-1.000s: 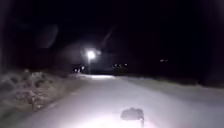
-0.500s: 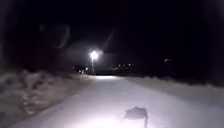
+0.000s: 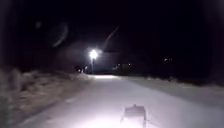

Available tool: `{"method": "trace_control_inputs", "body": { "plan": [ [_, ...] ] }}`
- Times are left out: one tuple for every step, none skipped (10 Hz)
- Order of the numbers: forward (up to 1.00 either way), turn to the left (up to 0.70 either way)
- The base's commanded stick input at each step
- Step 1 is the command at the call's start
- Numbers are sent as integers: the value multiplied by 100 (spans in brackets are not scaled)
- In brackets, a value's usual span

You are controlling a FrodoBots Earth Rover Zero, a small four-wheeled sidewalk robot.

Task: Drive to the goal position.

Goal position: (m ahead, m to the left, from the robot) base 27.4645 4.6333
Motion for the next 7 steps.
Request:
{"method": "trace_control_inputs", "body": {
  "plan": [
    [70, 0],
    [70, 0],
    [70, 0],
    [70, 0],
    [70, 0],
    [70, 9],
    [70, 14]
  ]
}}
